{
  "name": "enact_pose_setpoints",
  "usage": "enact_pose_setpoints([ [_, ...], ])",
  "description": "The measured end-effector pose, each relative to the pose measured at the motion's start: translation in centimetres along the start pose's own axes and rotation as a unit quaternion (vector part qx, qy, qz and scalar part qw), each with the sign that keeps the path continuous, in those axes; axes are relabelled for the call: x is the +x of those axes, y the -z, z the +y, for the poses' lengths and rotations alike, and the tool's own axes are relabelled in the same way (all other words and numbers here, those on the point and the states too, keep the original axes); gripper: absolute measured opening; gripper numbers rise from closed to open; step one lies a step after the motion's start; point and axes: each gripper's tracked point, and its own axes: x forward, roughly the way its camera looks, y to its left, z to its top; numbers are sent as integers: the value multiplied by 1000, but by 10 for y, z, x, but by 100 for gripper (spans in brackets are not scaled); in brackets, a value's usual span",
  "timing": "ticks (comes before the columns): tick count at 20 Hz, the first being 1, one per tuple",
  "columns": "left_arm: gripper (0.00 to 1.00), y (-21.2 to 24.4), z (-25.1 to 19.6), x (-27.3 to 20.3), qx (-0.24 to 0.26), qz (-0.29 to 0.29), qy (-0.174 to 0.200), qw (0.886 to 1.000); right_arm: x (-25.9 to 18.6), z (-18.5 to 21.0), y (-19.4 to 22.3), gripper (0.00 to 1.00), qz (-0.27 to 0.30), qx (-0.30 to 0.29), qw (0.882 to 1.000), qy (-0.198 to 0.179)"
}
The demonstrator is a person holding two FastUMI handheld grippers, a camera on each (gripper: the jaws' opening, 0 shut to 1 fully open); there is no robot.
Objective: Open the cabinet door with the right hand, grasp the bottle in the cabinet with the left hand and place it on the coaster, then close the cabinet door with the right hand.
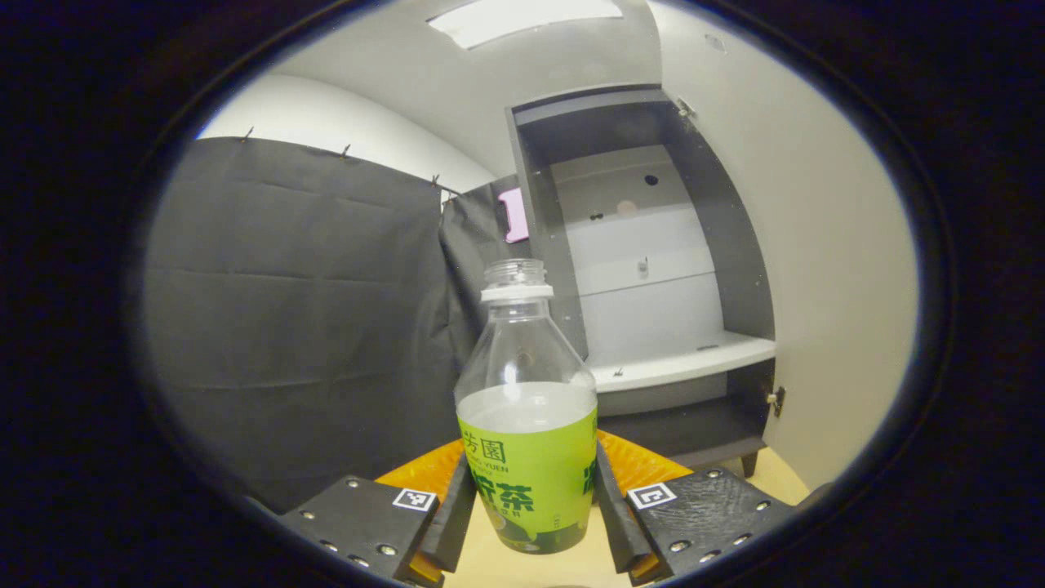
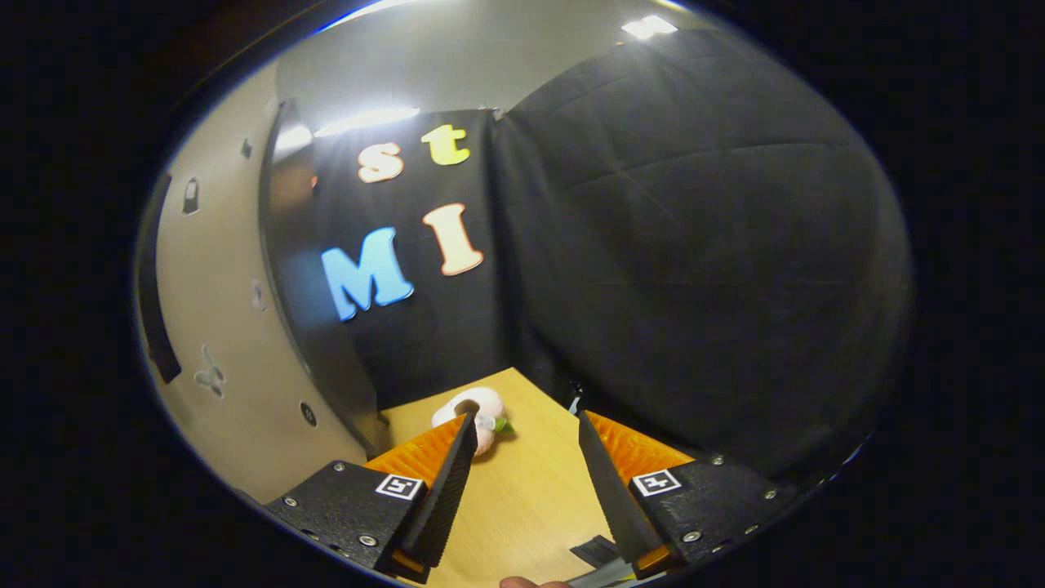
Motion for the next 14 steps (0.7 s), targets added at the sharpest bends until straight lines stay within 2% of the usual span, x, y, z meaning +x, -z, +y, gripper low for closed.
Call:
enact_pose_setpoints([
  [2,70,4,1,1,-3,23,-12,1000,8,7,4,81,-14,13,1000,-6],
  [4,70,-3,2,0,-8,24,-23,999,16,10,21,88,-9,-18,1000,-8],
  [5,70,-4,0,1,-10,18,-24,999,27,10,29,85,-6,-36,999,-4],
  [6,70,-7,-1,1,-11,10,-25,1000,33,10,35,93,-5,-48,999,1],
  [10,70,6,4,4,-3,6,-22,1000,47,6,64,95,9,-73,997,8],
  [13,70,30,-13,8,-45,21,-9,999,51,1,83,96,21,-102,994,10],
  [14,70,38,-17,7,-41,19,-12,999,53,3,90,96,28,-105,994,7],
])
